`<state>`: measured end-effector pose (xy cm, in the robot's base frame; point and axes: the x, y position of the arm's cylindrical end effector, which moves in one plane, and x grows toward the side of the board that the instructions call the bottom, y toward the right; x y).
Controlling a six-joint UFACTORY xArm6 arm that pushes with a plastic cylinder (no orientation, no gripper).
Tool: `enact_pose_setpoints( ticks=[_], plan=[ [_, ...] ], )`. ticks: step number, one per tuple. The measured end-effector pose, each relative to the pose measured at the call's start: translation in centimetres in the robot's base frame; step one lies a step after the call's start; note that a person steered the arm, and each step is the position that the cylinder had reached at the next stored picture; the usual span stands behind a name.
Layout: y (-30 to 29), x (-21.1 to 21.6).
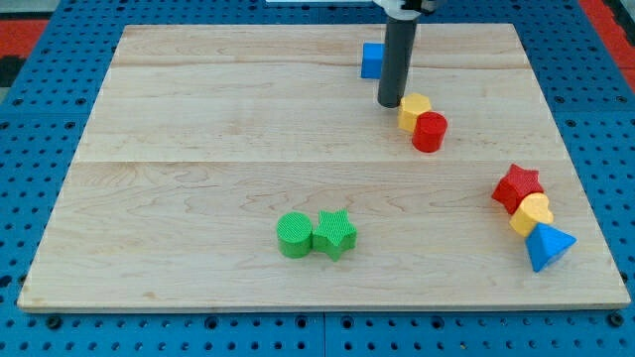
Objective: Push red circle into blue triangle
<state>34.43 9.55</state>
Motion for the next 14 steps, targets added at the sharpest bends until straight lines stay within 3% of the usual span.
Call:
enact_pose_setpoints(
  ticks=[4, 7, 11, 14],
  plan=[
    [0.7, 0.4],
    [5.1, 0.5],
    [5.2, 8.4],
    [0.4, 13.5]
  ],
)
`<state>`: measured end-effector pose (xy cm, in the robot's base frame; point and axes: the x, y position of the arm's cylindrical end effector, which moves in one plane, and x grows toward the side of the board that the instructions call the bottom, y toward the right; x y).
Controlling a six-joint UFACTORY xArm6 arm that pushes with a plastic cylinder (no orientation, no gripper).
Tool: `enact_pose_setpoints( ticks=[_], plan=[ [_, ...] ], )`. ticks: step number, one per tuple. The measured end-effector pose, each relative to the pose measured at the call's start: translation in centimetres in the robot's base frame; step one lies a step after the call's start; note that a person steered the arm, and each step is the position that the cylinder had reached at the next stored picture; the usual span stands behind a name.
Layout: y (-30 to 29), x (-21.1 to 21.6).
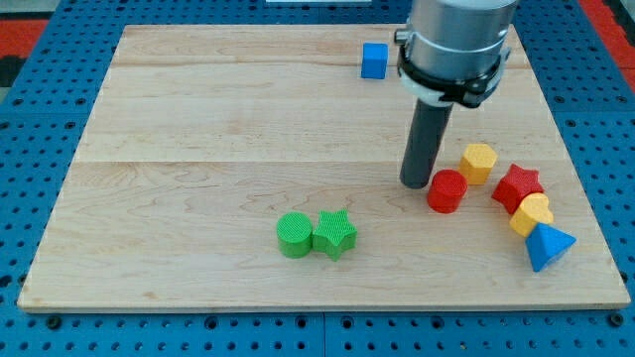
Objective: Push red circle into blue triangle
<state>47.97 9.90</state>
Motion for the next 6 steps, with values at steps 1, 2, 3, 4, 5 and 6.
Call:
enact_pose_setpoints(
  ticks=[1, 2, 3, 4, 5, 6],
  plan=[
    [0.8, 2.9],
    [1.0, 3.9],
    [0.1, 1.1],
    [0.1, -2.1],
    [2.4, -2.1],
    [5.4, -0.1]
  ],
)
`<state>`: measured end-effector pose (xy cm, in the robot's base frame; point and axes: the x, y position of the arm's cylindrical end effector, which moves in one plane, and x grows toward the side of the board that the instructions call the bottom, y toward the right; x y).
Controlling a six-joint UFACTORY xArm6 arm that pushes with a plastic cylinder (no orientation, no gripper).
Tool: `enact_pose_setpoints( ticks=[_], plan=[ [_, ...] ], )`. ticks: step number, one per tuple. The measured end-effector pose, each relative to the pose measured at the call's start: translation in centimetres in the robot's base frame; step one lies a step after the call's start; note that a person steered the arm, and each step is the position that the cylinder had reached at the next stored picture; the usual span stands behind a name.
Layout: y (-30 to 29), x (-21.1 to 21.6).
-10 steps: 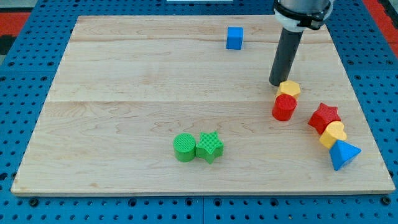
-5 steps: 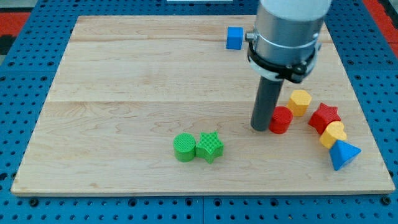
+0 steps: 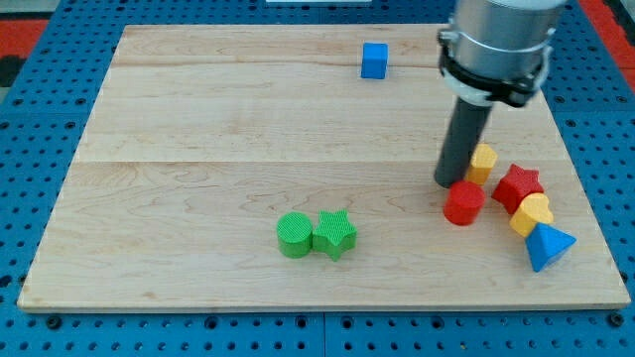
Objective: Push red circle into blue triangle
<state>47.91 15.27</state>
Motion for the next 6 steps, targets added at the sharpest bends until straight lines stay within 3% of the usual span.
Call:
enact_pose_setpoints(
  ticks=[3, 5, 6],
  plan=[
    [1.4, 6.6],
    [-4.6, 8.1],
    [-3.6, 13.7]
  ],
)
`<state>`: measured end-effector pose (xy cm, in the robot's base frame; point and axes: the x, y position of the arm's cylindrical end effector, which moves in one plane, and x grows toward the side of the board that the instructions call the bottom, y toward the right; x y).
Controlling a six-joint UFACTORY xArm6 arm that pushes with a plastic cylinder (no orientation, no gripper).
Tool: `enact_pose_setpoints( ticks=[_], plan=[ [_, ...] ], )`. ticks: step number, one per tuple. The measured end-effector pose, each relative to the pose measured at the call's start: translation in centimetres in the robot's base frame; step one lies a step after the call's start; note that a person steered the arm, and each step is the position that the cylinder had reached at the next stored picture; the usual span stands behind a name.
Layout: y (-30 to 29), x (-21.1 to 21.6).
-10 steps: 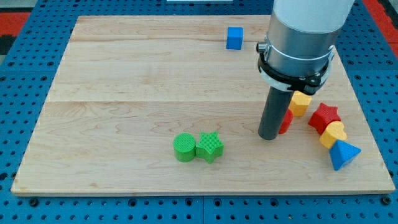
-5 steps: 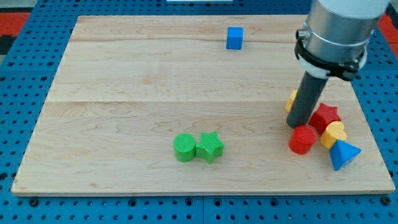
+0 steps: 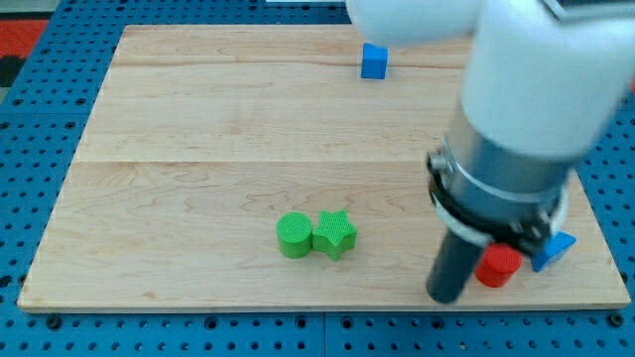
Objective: Push red circle into blue triangle
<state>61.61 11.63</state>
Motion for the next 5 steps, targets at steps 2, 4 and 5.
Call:
enact_pose_setpoints(
  ticks=[2, 4, 5],
  plan=[
    [3.7, -1.9],
    [4.5, -2.5],
    [4.9, -2.5]
  ],
)
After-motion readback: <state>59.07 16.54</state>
